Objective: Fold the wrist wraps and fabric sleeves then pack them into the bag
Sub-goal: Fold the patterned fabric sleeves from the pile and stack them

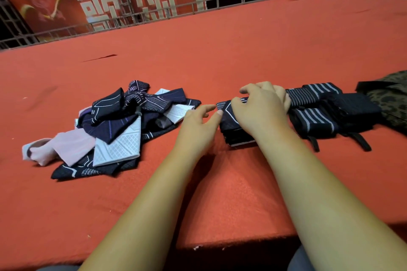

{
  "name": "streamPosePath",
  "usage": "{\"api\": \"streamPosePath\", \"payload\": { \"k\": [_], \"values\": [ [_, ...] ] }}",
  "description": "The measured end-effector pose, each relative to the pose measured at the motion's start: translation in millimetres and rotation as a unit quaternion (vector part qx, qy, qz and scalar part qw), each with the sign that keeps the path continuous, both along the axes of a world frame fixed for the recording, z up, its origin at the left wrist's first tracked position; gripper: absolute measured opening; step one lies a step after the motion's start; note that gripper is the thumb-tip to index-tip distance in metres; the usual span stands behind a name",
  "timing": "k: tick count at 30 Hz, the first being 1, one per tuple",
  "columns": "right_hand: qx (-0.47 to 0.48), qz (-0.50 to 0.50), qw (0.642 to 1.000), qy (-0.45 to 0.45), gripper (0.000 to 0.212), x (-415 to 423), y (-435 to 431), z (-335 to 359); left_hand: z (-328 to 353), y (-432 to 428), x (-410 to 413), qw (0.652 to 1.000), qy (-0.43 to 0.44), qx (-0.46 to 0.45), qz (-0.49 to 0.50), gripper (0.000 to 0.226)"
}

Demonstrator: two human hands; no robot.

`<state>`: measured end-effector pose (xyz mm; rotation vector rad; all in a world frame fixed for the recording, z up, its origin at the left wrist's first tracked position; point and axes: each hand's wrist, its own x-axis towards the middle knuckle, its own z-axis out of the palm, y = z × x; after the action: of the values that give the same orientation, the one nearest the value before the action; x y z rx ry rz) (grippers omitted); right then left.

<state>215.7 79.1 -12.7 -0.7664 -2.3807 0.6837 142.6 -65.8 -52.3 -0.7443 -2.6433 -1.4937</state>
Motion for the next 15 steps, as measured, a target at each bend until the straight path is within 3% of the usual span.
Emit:
{"api": "streamPosePath", "payload": {
  "k": [8,11,15],
  "values": [
    [-0.067,0.144,0.982,0.106,0.021,-30,-62,7,34,-87,-25,0.995,0.013,-0.012,0.1,0.021],
    [-0.141,0.199,0.965,0.093,0.019,-40,-86,4,37,-114,-39,0.985,0.079,-0.068,0.137,0.029],
    [-0.136,0.24,0.959,0.07,0.017,-47,-104,-7,26,-136,-70,0.954,0.159,-0.21,0.146,0.037]
  ]
}}
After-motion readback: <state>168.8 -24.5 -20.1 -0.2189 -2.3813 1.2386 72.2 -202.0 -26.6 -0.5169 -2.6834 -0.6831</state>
